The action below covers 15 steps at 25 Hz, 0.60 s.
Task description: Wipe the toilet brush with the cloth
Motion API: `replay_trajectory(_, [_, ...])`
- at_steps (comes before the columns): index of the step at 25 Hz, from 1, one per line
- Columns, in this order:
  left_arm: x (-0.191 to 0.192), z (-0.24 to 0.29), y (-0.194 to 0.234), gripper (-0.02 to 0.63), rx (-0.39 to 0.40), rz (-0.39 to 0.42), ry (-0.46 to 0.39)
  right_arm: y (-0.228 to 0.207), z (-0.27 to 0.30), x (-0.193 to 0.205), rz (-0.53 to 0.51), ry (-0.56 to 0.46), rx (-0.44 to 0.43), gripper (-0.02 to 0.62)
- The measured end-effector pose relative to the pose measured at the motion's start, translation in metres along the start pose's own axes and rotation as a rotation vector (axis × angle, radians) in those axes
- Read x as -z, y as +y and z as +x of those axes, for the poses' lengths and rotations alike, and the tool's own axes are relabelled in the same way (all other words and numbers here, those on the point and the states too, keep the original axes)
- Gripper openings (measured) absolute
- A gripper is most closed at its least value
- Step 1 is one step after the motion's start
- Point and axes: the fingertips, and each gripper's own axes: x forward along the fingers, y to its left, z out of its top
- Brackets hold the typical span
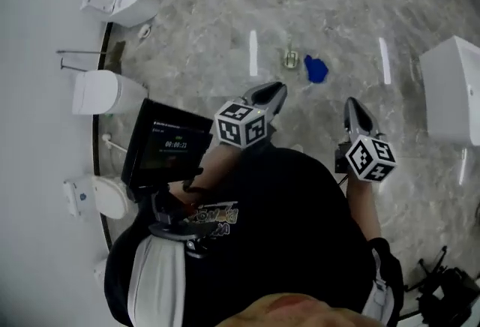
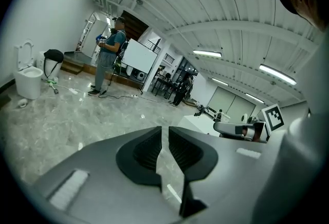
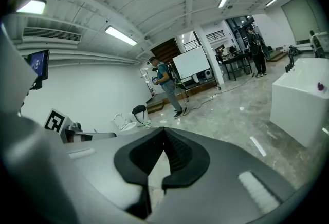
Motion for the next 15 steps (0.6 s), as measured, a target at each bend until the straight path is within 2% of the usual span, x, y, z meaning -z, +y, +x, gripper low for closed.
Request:
replay_trajectory(2, [-0.013, 0.005, -0.005, 0.041, 0.019, -0.048, 0.001, -0.001, -0.002, -0.009, 0.011, -0.005, 0.004, 0.002])
replay_trajectory(5, [-0.019, -0.01, -0.003, 0.041, 0.003, -0.106, 0.0, 0.017, -0.001, -0.014, 0.002, 0.013, -0.035, 0.002])
replay_trajectory(10, [-0.018, -0.017, -0.002, 0.041, -0.004, -0.087, -0.001, 0.029, 0.006, -0.019, -0.008, -0.003, -0.06, 0.002])
replay_trajectory(15, [-0.014, -0.017, -0.007, 0.04, -0.01, -0.058, 0.004, 0.027, 0.009, 0.001, 0.004, 0.033, -0.058, 0.002])
